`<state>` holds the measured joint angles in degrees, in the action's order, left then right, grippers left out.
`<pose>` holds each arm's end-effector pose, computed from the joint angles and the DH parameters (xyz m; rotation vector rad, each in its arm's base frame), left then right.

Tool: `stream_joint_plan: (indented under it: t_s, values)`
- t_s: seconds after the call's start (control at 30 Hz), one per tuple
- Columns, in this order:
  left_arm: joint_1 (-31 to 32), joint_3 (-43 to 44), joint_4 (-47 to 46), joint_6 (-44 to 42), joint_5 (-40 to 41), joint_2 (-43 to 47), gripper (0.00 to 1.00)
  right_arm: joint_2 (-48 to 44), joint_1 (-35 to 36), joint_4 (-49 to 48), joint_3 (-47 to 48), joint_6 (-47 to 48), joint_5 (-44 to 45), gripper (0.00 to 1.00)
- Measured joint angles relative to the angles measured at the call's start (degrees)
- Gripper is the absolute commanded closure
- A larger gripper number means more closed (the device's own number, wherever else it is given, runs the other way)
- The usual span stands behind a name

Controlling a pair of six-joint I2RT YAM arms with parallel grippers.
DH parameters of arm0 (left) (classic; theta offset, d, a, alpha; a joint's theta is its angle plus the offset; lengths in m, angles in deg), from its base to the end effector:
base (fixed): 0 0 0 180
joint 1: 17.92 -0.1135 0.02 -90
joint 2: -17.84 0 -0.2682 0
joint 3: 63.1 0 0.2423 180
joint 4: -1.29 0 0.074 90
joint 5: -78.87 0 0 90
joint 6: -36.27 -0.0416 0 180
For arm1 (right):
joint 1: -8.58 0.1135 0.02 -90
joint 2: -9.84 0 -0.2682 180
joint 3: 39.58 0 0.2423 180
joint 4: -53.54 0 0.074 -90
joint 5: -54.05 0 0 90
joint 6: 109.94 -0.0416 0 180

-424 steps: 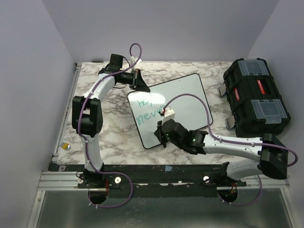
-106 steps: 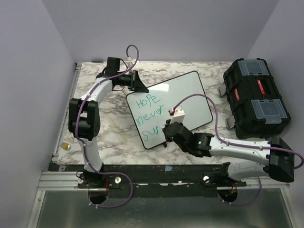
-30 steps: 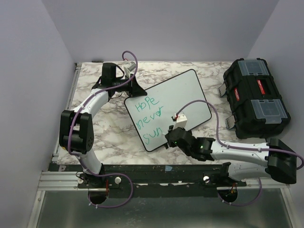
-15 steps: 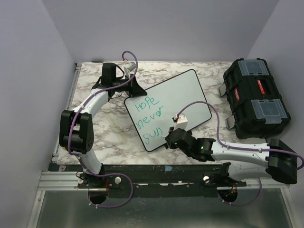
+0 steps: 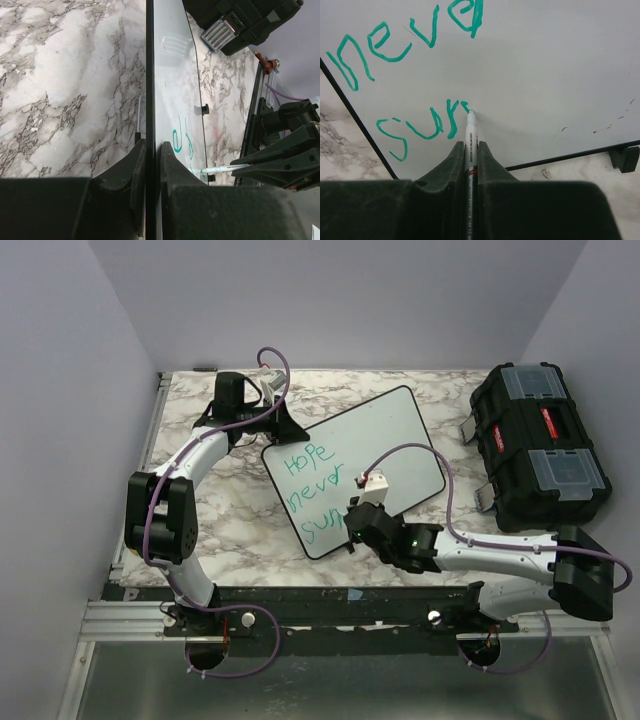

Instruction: Write a sentence on the whiteboard

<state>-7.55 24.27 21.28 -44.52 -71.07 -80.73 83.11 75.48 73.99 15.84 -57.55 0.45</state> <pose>0.3661 -0.1036 0.2825 0.6566 1.9529 -1.3012 0.1238 0.2274 0.2295 -0.2063 2.1059 0.3800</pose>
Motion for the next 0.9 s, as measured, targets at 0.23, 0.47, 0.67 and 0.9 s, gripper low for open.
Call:
stream_joint_plan:
  t_s: [0.23,0.47,0.67,0.9]
  values:
    - [0.0,0.0,0.0,0.0,0.0,0.0,1.00,1.9,0.0,0.4,2.7,1.1,3.0,0.99]
    - [0.1,0.0,0.0,0.0,0.0,0.0,1.00,-0.4,0.0,1.8,3.6,1.7,5.0,0.99]
    - [0.1,0.0,0.0,0.0,0.0,0.0,1.00,-5.1,0.0,1.8,2.4,1.6,5.1,0.99]
    - [0.1,0.0,-0.2,0.0,0.0,0.0,1.00,-5.1,0.0,2.6,-0.5,0.1,4.4,0.99]
